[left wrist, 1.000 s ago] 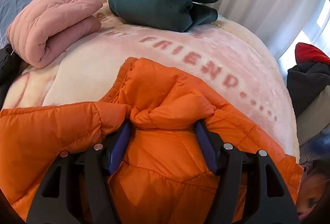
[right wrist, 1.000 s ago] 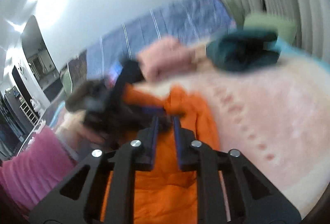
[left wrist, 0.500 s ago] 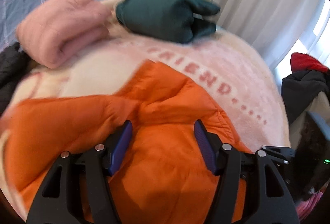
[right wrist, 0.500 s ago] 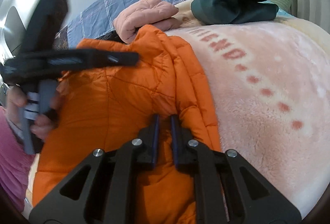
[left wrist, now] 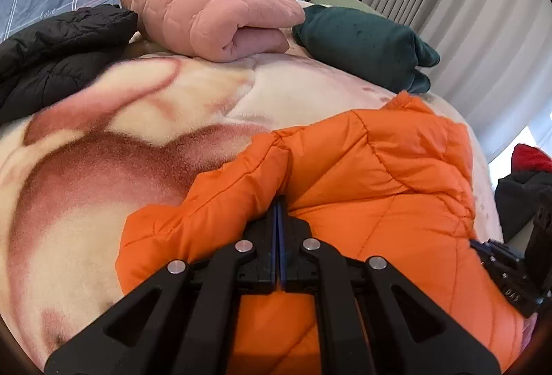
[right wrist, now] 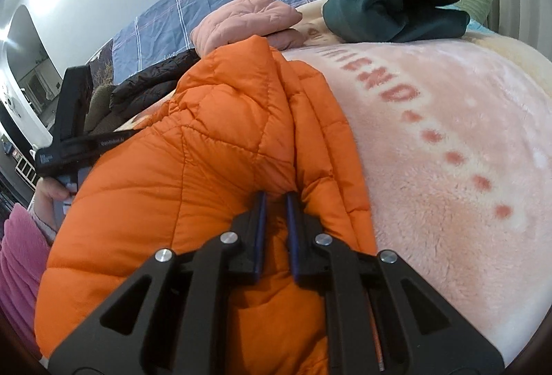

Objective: Fold large clothes

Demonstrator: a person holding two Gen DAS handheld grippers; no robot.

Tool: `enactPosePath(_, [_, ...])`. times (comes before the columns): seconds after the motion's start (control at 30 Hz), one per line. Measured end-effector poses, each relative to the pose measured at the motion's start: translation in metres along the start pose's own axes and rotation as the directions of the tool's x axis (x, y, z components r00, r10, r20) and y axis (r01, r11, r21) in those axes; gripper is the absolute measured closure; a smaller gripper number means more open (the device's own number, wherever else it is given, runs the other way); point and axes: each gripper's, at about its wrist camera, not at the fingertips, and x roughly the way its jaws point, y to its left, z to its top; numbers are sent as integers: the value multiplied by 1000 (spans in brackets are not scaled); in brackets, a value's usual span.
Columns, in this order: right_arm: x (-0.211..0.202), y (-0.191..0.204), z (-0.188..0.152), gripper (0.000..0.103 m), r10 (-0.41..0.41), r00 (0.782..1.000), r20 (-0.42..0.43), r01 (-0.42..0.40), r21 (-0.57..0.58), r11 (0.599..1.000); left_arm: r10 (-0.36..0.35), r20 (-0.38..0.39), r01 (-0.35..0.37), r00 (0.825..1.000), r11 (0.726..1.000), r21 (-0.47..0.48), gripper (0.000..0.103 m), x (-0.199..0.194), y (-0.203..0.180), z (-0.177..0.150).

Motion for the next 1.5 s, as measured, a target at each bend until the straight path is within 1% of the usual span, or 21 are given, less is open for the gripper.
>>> enactPosePath(0.07, [1, -2, 0, 92, 13, 1000, -4, -13, 11, 1000, -10, -6, 9, 1000, 1000, -5, 98, 2, 1, 0])
enactPosePath(0.17, [0, 1, 1, 92, 0, 1000, 0, 0, -2, 1000, -11, -2, 11, 1000, 1000, -10, 98, -1, 2, -3])
enactPosePath(0.3, [0, 5, 1, 92, -16, 1000, 0, 16, -18, 1000, 47, -5, -47, 999, 998, -29, 99, -17, -6, 1])
enactPosePath(0.37, [-1, 5, 0, 91, -22, 1000, 4, 22, -20, 1000, 38, 0, -38, 999, 999, -38, 90, -32, -11, 3])
enactPosePath(0.4, [-1, 5, 0, 91, -22, 1000, 5, 22, -18, 1000, 15, 21, -14, 1000, 999, -36, 82, -44, -13, 3])
enactPosePath(0.43, [-1, 5, 0, 91, -21, 1000, 6, 21, -16, 1000, 11, 40, -10, 999, 1000, -25, 79, -52, -15, 3])
enactPosePath(0.5, [-1, 4, 0, 90, -14, 1000, 6, 15, -11, 1000, 54, 65, -54, 996, 999, -8, 78, -60, -14, 3])
enactPosePath(0.57, [-1, 4, 0, 90, -10, 1000, 6, 10, -9, 1000, 59, 61, -57, 996, 998, -26, 78, -56, -5, 1])
enactPosePath(0.6, [-1, 4, 0, 90, -8, 1000, 6, 9, -9, 1000, 61, 46, -59, 997, 997, -47, 81, -48, 0, -2])
enactPosePath(0.63, [-1, 4, 1, 90, -7, 1000, 6, 7, -10, 1000, 80, 33, -78, 996, 995, -59, 90, -39, 4, -5])
enactPosePath(0.73, [-1, 6, 1, 90, -7, 1000, 9, 7, -13, 1000, 170, 51, -170, 984, 985, -11, 94, -17, 2, -18])
enactPosePath(0.83, [0, 5, 1, 90, -12, 1000, 8, 12, -14, 1000, 263, 96, -265, 960, 964, 14, 95, -16, -9, -22])
enactPosePath(0.9, [0, 4, 1, 90, -8, 1000, 6, 8, -10, 1000, 299, 114, -303, 947, 953, 15, 96, -17, -13, -23])
enactPosePath(0.97, [0, 5, 1, 90, -11, 1000, 8, 11, -12, 1000, 308, 129, -310, 943, 951, -6, 97, -21, -14, -22])
enactPosePath(1.1, [0, 7, 2, 90, -21, 1000, 8, 21, -20, 1000, 286, 130, -283, 949, 958, -42, 97, -24, -7, -20])
enactPosePath(1.17, [0, 7, 2, 90, -26, 1000, 8, 26, -23, 999, 300, 126, -298, 945, 954, -40, 97, -24, -10, -18])
enactPosePath(1.3, [0, 8, 2, 90, -26, 1000, 8, 26, -23, 999, 412, 165, -420, 896, 907, 20, 97, -21, -26, -19])
enactPosePath(1.33, [0, 8, 2, 90, -26, 1000, 9, 27, -24, 999, 422, 173, -431, 890, 902, 18, 97, -22, -27, -19])
enactPosePath(1.37, [0, 8, 1, 90, -27, 1000, 9, 27, -24, 999, 416, 177, -424, 892, 906, 9, 97, -22, -25, -20])
enactPosePath(1.47, [0, 8, 2, 90, -28, 1000, 10, 28, -24, 999, 387, 161, -390, 908, 921, -13, 98, -22, -18, -18])
enactPosePath(1.5, [0, 8, 1, 90, -27, 1000, 11, 28, -23, 999, 388, 164, -392, 907, 920, -7, 98, -21, -18, -17])
